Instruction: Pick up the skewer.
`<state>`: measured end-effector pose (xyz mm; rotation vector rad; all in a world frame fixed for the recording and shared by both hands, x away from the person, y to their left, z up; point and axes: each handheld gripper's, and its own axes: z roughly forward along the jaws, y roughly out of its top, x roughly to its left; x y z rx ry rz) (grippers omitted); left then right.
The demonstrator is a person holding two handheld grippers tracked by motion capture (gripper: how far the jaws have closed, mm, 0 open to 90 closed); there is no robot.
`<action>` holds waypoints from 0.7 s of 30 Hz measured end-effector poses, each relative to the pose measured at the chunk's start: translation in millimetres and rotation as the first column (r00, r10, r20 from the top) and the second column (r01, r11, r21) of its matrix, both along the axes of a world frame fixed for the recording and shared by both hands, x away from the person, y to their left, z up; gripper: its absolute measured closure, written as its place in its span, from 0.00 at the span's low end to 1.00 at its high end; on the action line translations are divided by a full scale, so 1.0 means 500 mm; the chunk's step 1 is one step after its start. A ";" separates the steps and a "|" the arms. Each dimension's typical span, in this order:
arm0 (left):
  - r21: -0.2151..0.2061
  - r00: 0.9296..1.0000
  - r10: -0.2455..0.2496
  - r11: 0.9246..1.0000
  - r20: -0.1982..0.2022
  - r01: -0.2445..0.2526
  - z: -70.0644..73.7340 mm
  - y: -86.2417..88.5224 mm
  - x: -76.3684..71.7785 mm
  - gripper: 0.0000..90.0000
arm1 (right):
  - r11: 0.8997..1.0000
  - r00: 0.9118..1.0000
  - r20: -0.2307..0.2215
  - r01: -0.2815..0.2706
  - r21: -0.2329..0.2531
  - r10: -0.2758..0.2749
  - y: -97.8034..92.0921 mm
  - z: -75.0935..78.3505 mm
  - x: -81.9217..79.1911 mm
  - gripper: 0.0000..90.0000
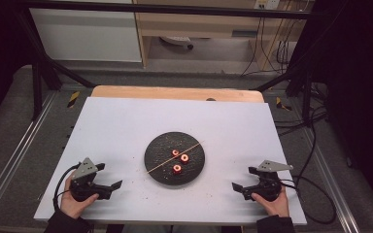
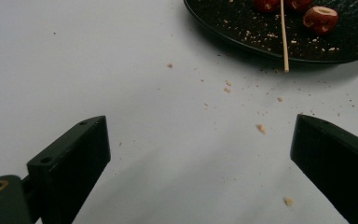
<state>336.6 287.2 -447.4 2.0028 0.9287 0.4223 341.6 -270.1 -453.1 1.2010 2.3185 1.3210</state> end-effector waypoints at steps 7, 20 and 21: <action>-0.001 1.000 0.003 1.000 0.005 -0.003 0.007 -0.007 0.000 0.05 | 1.000 1.000 -0.002 -0.006 -0.003 0.006 0.000 0.000 0.001 0.01; 0.033 1.000 -0.020 0.999 -0.012 0.021 0.026 -0.040 0.000 0.05 | 1.000 1.000 -0.007 -0.007 0.001 0.007 -0.001 0.005 0.002 0.01; 0.036 1.000 -0.025 0.999 -0.014 0.025 0.028 -0.044 0.000 0.05 | 1.000 1.000 -0.003 -0.009 -0.002 0.009 0.000 0.005 0.002 0.01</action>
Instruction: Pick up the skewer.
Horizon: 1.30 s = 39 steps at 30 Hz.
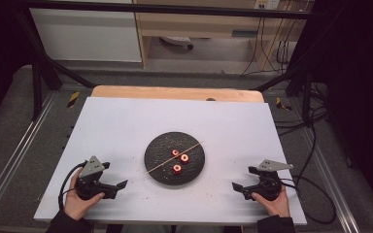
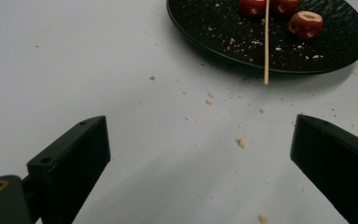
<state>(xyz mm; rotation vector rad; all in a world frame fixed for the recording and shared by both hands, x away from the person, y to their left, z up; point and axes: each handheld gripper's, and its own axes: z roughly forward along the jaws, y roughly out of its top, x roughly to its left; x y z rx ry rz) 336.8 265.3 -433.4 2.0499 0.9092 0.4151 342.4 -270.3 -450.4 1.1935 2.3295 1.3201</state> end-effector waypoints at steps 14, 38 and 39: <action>0.077 0.999 -0.053 0.996 -0.013 0.053 0.043 -0.075 0.023 0.05 | 1.000 1.000 0.002 -0.011 -0.009 0.011 0.003 0.001 0.001 0.01; 0.222 0.986 -0.116 0.965 -0.120 0.141 0.059 -0.232 0.114 0.18 | 1.000 1.000 -0.012 -0.017 -0.016 0.016 0.007 -0.003 0.002 0.01; 0.228 0.985 -0.119 0.963 -0.126 0.145 0.059 -0.236 0.117 0.21 | 1.000 1.000 -0.014 -0.016 -0.016 0.016 0.007 -0.003 0.001 0.01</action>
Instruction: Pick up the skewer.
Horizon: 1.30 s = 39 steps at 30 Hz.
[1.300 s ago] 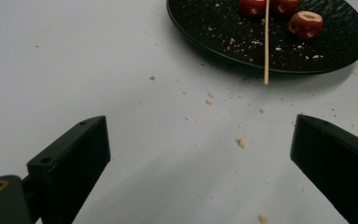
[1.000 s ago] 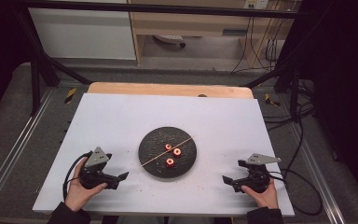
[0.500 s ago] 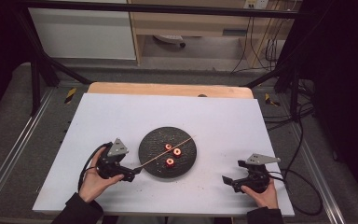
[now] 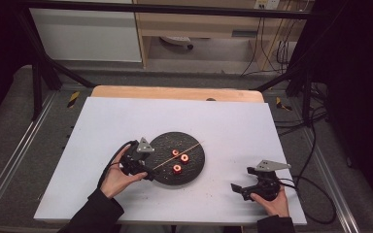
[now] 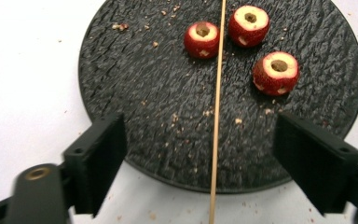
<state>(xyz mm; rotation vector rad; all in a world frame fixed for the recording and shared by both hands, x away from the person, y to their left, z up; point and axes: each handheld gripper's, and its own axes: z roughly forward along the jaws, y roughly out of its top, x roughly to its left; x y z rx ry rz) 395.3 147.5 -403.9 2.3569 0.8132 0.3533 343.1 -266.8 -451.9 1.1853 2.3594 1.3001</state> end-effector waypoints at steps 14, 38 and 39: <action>0.059 0.997 -0.035 0.997 -0.074 0.040 -0.014 -0.045 0.028 0.50 | 1.000 1.000 0.000 -0.004 0.003 0.004 0.000 0.000 0.000 0.01; 0.147 0.988 -0.062 0.986 -0.144 0.083 -0.023 -0.070 0.042 0.95 | 1.000 1.000 -0.007 -0.009 0.002 0.009 0.001 -0.001 0.001 0.01; 0.149 0.988 -0.062 0.985 -0.143 0.084 -0.023 -0.070 0.041 0.96 | 1.000 1.000 -0.007 -0.009 0.001 0.009 0.001 -0.001 0.001 0.01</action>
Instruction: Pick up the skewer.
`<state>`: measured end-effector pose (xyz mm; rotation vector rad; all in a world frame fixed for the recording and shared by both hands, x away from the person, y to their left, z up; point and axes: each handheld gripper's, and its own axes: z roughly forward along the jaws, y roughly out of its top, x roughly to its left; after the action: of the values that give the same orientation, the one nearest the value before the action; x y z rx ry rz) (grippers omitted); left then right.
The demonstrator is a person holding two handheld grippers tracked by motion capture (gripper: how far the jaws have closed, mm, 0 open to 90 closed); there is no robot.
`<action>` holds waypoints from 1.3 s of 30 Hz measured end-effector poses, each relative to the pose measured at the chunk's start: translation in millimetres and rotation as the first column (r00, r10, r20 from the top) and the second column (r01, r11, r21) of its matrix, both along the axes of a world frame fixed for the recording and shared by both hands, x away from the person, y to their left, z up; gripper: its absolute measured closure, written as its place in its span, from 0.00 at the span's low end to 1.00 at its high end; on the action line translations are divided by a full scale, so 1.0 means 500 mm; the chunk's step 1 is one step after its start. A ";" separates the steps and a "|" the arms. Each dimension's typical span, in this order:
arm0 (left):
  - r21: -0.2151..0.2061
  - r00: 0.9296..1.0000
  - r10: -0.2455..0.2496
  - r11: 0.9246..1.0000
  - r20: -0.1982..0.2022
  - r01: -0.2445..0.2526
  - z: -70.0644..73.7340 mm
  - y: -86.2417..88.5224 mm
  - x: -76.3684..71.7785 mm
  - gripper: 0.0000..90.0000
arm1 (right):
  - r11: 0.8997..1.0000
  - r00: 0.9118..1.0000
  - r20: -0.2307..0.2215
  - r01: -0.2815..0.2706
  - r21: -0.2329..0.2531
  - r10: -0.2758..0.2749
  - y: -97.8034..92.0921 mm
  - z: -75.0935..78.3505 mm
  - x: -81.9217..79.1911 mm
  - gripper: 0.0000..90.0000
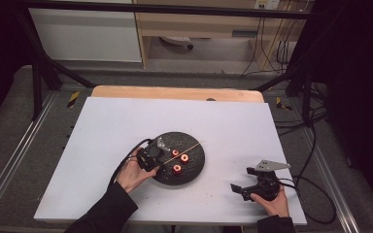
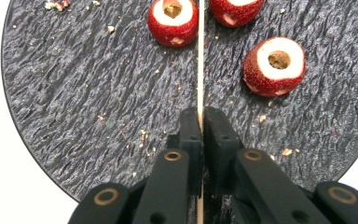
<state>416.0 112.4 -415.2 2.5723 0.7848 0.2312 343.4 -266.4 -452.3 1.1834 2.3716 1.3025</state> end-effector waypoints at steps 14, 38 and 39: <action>-0.056 1.000 0.013 0.998 0.008 -0.013 0.012 0.013 -0.011 0.98 | 1.000 1.000 -0.006 -0.001 -0.003 0.001 0.001 0.000 -0.001 0.01; -0.339 0.982 0.150 0.935 0.117 -0.103 0.015 0.165 -0.109 0.98 | 1.000 1.000 -0.015 0.024 -0.007 -0.024 0.012 0.001 0.001 0.01; -0.352 0.981 0.156 0.930 0.116 -0.107 0.014 0.171 -0.114 0.98 | 1.000 1.000 -0.014 0.022 -0.008 -0.022 0.014 0.003 0.001 0.01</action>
<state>359.0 197.9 -408.4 2.1526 0.8616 0.2870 344.0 -259.5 -450.8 1.2166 2.3645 1.2817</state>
